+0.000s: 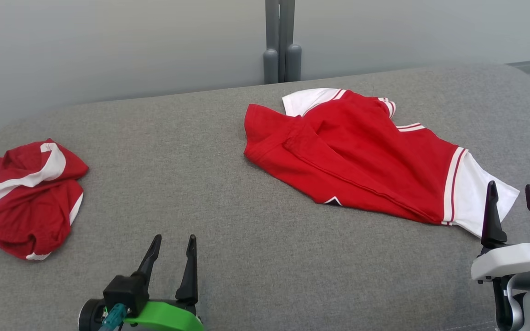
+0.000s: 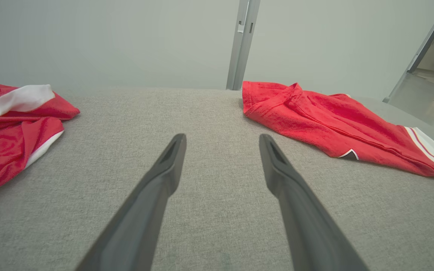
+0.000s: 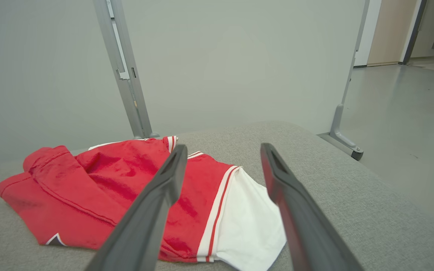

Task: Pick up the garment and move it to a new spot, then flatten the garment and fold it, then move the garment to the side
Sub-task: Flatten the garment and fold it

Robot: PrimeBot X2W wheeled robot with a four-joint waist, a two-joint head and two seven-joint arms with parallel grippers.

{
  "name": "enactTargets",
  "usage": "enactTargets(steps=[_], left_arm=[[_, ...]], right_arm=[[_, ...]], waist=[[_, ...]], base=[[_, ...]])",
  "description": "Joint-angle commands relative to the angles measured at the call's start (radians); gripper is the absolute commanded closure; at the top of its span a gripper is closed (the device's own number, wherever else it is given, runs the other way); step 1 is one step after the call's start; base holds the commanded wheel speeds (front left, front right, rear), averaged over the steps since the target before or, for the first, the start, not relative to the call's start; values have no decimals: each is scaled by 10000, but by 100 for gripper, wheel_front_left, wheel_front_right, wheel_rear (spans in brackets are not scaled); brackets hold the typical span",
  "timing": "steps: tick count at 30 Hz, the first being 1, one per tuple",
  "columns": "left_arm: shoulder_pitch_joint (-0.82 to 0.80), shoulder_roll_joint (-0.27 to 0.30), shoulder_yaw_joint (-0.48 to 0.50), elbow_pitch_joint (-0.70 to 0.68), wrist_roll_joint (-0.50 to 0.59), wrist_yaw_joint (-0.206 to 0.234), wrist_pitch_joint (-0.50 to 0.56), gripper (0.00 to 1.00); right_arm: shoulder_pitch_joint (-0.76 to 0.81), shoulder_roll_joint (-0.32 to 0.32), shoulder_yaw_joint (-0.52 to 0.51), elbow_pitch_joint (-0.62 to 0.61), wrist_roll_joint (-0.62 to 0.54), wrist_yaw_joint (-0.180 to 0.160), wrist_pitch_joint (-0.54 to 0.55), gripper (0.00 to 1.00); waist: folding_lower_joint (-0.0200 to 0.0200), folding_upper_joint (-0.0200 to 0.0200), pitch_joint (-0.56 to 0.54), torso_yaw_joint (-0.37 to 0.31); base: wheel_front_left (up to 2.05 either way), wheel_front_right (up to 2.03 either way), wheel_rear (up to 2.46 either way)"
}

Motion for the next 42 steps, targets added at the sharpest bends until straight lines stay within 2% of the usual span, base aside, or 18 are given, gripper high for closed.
enactTargets(steps=[1, 7, 13, 21, 32, 42], left_arm=[[-369, 32, -96, -1, 65, -121, -2, 0], [-1644, 32, -571, 279, 348, -452, -2, 0], [-3787, 38, -1331, 1118, 553, -738, 0, 0], [-5931, 47, -2022, 3212, 305, -849, 1, 0], [-7447, 101, -1550, 5471, -165, -854, 1, 0], [-7581, 243, -849, 5594, 107, -690, 3, 0]], right_arm=[[114, -19, 71, -34, 85, -12, -28, 0], [-266, -16, 296, -146, 134, -10, -28, 0], [-744, -5, 731, -281, 223, -10, -28, 0], [-1185, 5, 1262, -246, 485, -12, -28, 0], [-1384, 4, 1416, -154, 891, -10, -28, 0], [-1402, 5, 1375, -133, 1176, -10, -28, 0]], waist=[[0, 0, 146, -132], [0, 0, 863, -702], [0, 0, 1919, -1667], [0, 0, 2935, -2670], [0, 0, 3365, -3474], [0, 0, 3526, -3691]], base=[[0, 0, 0], [0, 0, 0], [0, 0, 0], [0, 0, 0], [0, 0, 0], [0, 0, 0]])
